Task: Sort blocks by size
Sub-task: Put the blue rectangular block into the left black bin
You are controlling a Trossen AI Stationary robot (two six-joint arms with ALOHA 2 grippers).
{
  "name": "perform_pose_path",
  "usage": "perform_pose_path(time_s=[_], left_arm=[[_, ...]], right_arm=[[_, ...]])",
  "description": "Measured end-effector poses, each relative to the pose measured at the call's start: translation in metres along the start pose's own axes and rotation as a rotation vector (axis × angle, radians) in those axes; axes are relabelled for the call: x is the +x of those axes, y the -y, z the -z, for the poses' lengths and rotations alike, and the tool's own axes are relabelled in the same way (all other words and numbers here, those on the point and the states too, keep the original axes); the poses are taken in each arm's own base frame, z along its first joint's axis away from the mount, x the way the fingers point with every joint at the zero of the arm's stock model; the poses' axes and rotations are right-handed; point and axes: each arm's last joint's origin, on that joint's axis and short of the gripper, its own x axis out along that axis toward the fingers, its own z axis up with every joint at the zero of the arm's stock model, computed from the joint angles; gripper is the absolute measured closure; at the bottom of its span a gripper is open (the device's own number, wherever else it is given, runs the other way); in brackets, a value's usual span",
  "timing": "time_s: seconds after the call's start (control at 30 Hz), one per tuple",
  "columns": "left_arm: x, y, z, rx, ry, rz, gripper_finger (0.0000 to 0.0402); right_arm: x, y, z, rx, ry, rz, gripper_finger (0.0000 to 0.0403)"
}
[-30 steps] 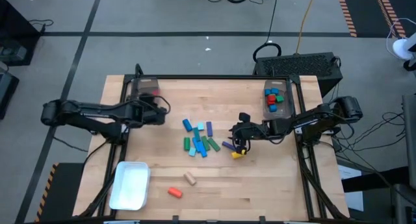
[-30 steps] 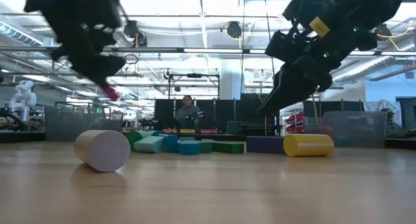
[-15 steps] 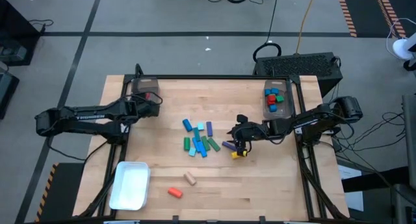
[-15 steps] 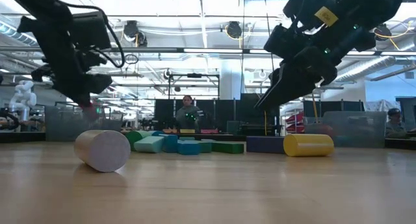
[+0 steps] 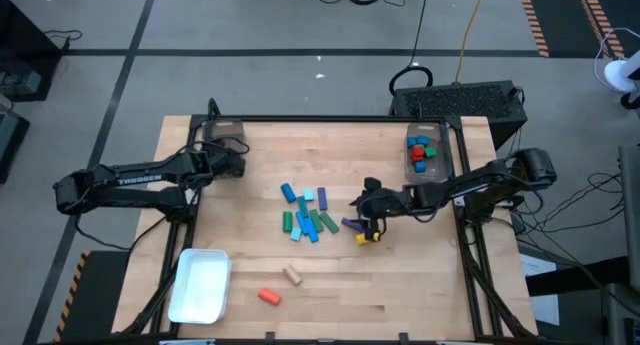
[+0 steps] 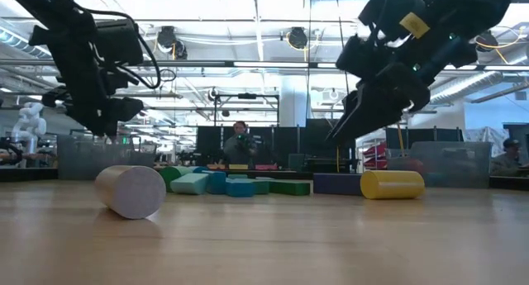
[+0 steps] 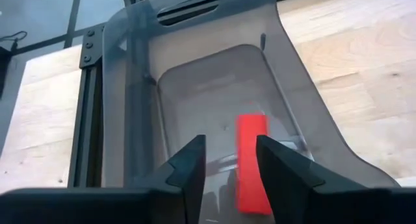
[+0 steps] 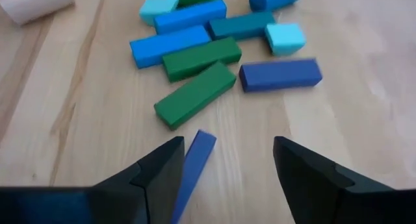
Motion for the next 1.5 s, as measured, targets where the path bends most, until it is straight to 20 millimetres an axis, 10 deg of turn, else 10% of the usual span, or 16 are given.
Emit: perform_pose_path(time_s=[0.6,0.87,1.1,1.5], left_arm=[[-0.032,0.032,-0.033,0.075,0.181,0.455,0.0256],[-0.054,0.056,-0.037,0.181,0.325,0.736,0.0256],[-0.061,0.081,-0.031,0.31,0.397,0.862,0.0256],[-0.048,0.141,0.001,0.56,0.451,1.064,0.0255]], right_arm=[[0.037,-0.005,0.032,0.066,-0.181,-0.076,0.0202],[0.037,-0.005,0.03,0.057,-0.158,-0.043,0.0277],[0.038,-0.005,0.029,0.041,-0.14,-0.043,0.0363],[0.039,-0.004,0.019,0.032,-0.024,-0.013,0.0355]])
